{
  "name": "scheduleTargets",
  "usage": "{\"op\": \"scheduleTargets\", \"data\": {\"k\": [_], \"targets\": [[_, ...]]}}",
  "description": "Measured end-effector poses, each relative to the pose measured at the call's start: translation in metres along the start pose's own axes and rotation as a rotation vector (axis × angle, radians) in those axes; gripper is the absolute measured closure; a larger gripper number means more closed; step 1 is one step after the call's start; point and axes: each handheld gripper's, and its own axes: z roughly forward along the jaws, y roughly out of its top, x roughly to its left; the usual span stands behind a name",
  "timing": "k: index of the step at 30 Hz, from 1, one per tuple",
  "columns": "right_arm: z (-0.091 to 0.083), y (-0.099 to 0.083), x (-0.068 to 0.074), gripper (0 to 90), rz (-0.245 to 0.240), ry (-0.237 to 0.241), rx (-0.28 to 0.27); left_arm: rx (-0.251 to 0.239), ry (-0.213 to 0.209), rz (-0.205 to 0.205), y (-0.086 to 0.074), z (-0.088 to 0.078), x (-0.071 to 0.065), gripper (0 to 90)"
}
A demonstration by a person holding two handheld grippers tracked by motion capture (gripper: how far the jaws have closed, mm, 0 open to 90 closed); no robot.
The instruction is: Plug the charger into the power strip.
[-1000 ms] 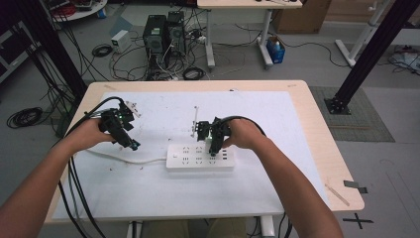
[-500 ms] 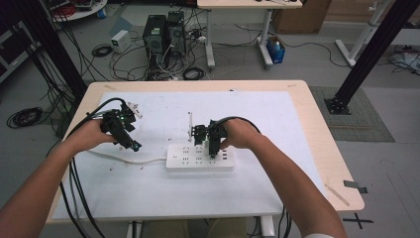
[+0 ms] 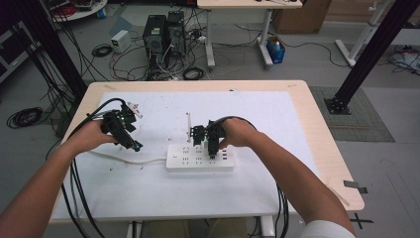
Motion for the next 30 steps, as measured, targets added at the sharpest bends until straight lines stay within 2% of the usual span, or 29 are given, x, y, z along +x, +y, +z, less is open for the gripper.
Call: {"op": "scheduleTargets", "data": {"k": [2, 3, 4, 5, 7, 8, 9, 10, 11, 12, 14, 16, 18, 20, 21, 23, 24, 26, 29, 30], "targets": [[0.000, 0.000, 0.002, 62.7, -0.005, -0.009, -0.002, -0.004, 0.003, -0.005, -0.001, -0.001, -0.001, 20.8], [0.001, 0.004, 0.003, 62.8, -0.038, -0.021, 0.028, -0.027, 0.006, -0.028, -0.004, -0.001, -0.001, 20.8], [0.001, 0.004, 0.003, 62.8, -0.038, -0.021, 0.028, -0.027, 0.006, -0.028, -0.004, -0.001, -0.001, 20.8], [0.001, 0.004, -0.003, 62.8, -0.025, 0.015, 0.026, -0.031, 0.008, -0.038, -0.005, 0.001, -0.001, 20.9], [0.001, 0.003, -0.004, 62.7, -0.024, 0.023, 0.023, -0.023, 0.006, -0.041, -0.005, 0.002, -0.001, 20.9], [0.001, 0.003, -0.005, 62.7, -0.004, 0.034, 0.022, -0.022, 0.003, -0.045, -0.005, 0.005, -0.001, 20.9], [0.001, 0.003, -0.005, 62.7, -0.004, 0.034, 0.022, -0.022, 0.003, -0.045, -0.005, 0.005, -0.001, 20.8], [0.002, 0.003, -0.006, 62.8, -0.009, 0.036, 0.019, 0.000, 0.001, -0.011, -0.005, 0.005, -0.001, 20.8], [0.002, 0.003, -0.006, 62.8, -0.001, 0.038, 0.024, 0.000, 0.001, -0.011, -0.005, 0.005, -0.001, 20.8], [0.002, 0.004, -0.004, 62.8, 0.001, 0.030, 0.028, -0.007, 0.000, -0.021, -0.005, 0.005, -0.002, 20.9], [0.002, 0.004, -0.004, 62.8, 0.001, 0.030, 0.028, 0.001, 0.004, -0.016, -0.004, 0.005, -0.002, 20.8], [0.003, 0.005, 0.003, 62.8, -0.031, -0.019, 0.033, 0.002, 0.011, -0.023, -0.005, 0.006, -0.001, 20.8], [0.004, 0.005, 0.003, 62.8, -0.034, -0.015, 0.036, -0.010, 0.010, -0.035, -0.006, 0.007, -0.001, 20.9], [0.004, 0.004, -0.004, 62.8, -0.011, 0.030, 0.025, -0.001, 0.011, -0.028, -0.007, 0.005, 0.001, 20.8], [0.004, 0.002, -0.008, 62.8, 0.004, 0.057, 0.011, -0.025, 0.012, -0.056, -0.007, 0.006, -0.001, 20.8], [0.005, 0.001, -0.013, 62.7, 0.024, 0.090, 0.002, -0.028, 0.009, -0.065, -0.009, 0.006, 0.001, 20.9], [0.005, 0.001, -0.013, 62.8, 0.028, 0.092, 0.002, -0.012, 0.010, -0.052, -0.010, 0.006, 0.003, 20.8], [0.005, 0.000, -0.014, 62.8, 0.027, 0.095, -0.005, -0.019, 0.009, -0.068, -0.009, 0.008, 0.003, 20.8], [0.006, -0.001, -0.013, 62.8, 0.024, 0.090, -0.009, -0.024, 0.008, -0.064, -0.009, 0.008, 0.001, 20.8], [0.007, 0.000, -0.010, 62.9, 0.011, 0.074, -0.006, -0.032, 0.010, -0.064, -0.010, 0.008, 0.000, 20.8]]}}
